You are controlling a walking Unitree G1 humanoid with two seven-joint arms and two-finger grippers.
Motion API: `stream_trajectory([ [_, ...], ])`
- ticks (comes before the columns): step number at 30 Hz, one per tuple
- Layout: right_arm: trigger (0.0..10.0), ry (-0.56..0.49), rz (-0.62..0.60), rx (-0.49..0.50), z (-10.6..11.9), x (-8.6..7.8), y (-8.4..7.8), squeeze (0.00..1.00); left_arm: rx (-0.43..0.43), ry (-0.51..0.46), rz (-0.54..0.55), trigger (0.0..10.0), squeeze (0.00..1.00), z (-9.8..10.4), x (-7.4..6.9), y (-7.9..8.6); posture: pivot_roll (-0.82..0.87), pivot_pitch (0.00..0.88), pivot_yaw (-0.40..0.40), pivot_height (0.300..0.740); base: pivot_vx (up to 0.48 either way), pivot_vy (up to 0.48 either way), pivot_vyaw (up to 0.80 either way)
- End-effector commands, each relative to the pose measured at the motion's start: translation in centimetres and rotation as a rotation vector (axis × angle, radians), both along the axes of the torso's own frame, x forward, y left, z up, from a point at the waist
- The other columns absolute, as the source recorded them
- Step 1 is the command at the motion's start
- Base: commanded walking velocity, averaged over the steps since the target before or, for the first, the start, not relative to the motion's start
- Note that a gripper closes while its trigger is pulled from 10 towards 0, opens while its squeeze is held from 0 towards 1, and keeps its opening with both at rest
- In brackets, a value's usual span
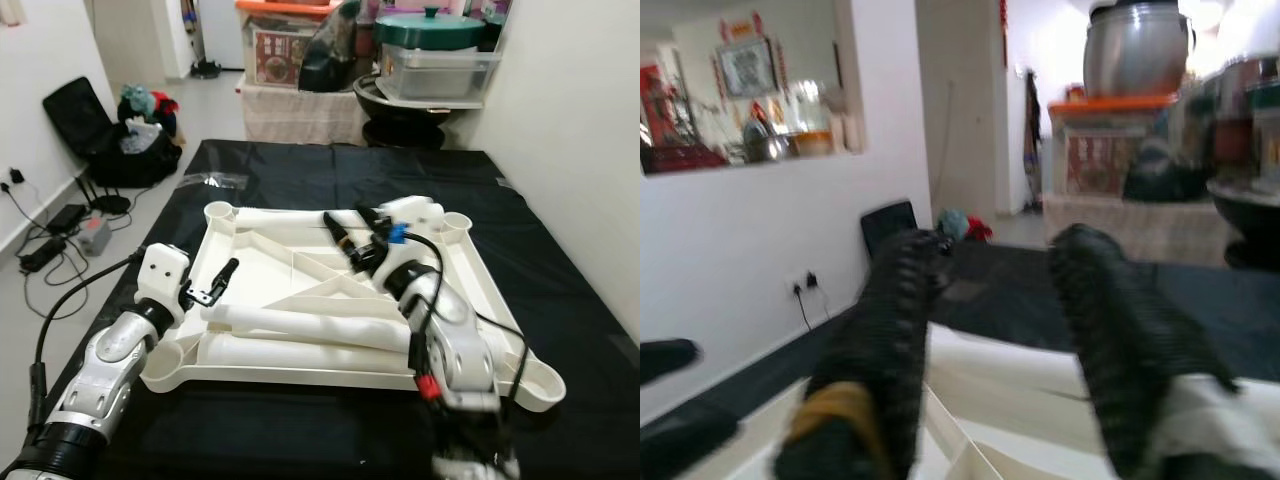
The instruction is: Building children table
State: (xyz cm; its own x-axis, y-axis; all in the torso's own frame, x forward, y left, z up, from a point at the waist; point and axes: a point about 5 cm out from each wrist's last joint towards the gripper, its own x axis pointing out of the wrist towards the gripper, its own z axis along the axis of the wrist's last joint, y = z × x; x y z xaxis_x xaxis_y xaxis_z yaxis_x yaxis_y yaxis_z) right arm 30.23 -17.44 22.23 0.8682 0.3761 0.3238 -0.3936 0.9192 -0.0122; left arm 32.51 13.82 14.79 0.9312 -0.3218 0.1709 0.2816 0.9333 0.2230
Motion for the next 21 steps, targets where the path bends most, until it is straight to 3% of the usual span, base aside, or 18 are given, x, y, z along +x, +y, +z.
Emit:
stream_trajectory([
  [1, 0.0, -0.010, -0.007, -0.014, 0.1, -0.7, 0.0, 0.00, 0.014, 0.007, -0.020, 10.0, 0.00, -0.2, -0.2, -0.4, 0.02, 0.000, -0.005, 0.740, 0.000, 0.000, 0.00],
  [2, 8.9, 0.037, 0.010, -0.045, -0.4, -0.8, 0.4, 0.00, 0.013, 0.007, -0.022, 10.0, 0.00, -0.2, -0.2, -0.5, 0.01, 0.000, -0.004, 0.740, 0.000, 0.000, 0.00],
  [3, 10.0, 0.051, 0.035, -0.067, -0.7, -1.0, 0.7, 0.00, 0.013, 0.007, -0.025, 10.0, 0.00, -0.2, -0.2, -0.5, 0.01, 0.000, -0.005, 0.740, 0.000, 0.000, 0.00],
  [4, 10.0, 0.051, 0.035, -0.067, -0.7, -1.0, 0.7, 0.00, 0.013, 0.007, -0.025, 10.0, 0.00, -0.2, -0.2, -0.5, 0.01, 0.000, -0.005, 0.740, 0.000, 0.000, 0.00],
  [5, 0.0, 0.031, 0.091, -0.065, -0.5, -1.4, 1.1, 0.00, 0.013, 0.007, -0.027, 10.0, 0.00, -0.2, -0.1, -0.5, 0.01, 0.000, -0.011, 0.740, 0.000, 0.000, 0.00],
  [6, 0.0, 0.007, 0.129, -0.058, -0.2, -1.7, 1.3, 0.00, 0.013, 0.007, -0.028, 10.0, 0.00, -0.2, -0.1, -0.6, 0.01, 0.000, -0.013, 0.740, 0.000, 0.000, 0.00],
  [9, 0.0, 0.065, 0.076, -0.098, -0.5, -0.8, 1.2, 0.00, 0.009, 0.006, -0.022, 10.0, 0.00, -0.1, -0.1, -0.5, 0.01, 0.000, -0.022, 0.740, 0.000, 0.000, 0.00],
  [10, 10.0, 0.090, 0.031, -0.096, -0.7, -0.2, 0.9, 0.00, 0.008, 0.004, -0.019, 10.0, 0.00, -0.1, -0.2, -0.3, 0.02, 0.000, -0.030, 0.740, 0.000, 0.000, 0.00],
  [12, 10.0, 0.085, 0.024, -0.086, -0.7, -0.3, 1.0, 0.00, 0.008, 0.004, -0.019, 10.0, 0.00, -0.1, -0.2, -0.3, 0.02, 0.000, -0.030, 0.740, 0.000, 0.000, 0.00],
  [13, 0.0, 0.057, 0.036, -0.050, -0.5, -0.4, 1.2, 0.00, 0.009, 0.004, -0.016, 10.0, 0.00, -0.1, -0.3, -0.2, 0.03, 0.000, -0.041, 0.740, 0.000, 0.000, 0.00],
  [15, 0.0, 0.049, 0.010, -0.017, -0.6, -0.4, 1.5, 0.00, 0.013, 0.004, -0.009, 10.0, 0.00, -0.2, -0.4, 0.1, 0.03, 0.000, -0.045, 0.740, 0.000, 0.000, 0.00],
  [16, 1.6, 0.075, -0.011, -0.004, -0.8, -0.2, 1.5, 0.00, 0.014, 0.005, -0.006, 10.0, 0.00, -0.2, -0.5, 0.3, 0.04, 0.000, -0.046, 0.740, 0.000, 0.000, 0.00],
  [17, 1.6, 0.075, -0.011, -0.004, -0.8, -0.2, 1.5, 0.00, 0.014, 0.005, -0.006, 10.0, 0.00, -0.2, -0.5, 0.3, 0.04, 0.000, -0.046, 0.740, 0.000, 0.000, 0.00],
  [18, 10.0, 0.098, -0.032, 0.001, -1.2, -0.1, 1.4, 0.00, 0.015, 0.006, -0.004, 10.0, 0.00, -0.2, -0.5, 0.4, 0.03, 0.000, -0.047, 0.740, 0.000, 0.000, 0.00],
  [21, 10.0, 0.099, -0.044, 0.016, -1.2, -0.2, 1.3, 0.00, 0.015, 0.006, -0.004, 10.0, 0.00, -0.1, -0.5, 0.4, 0.03, 0.000, -0.047, 0.740, 0.000, 0.000, 0.00],
])
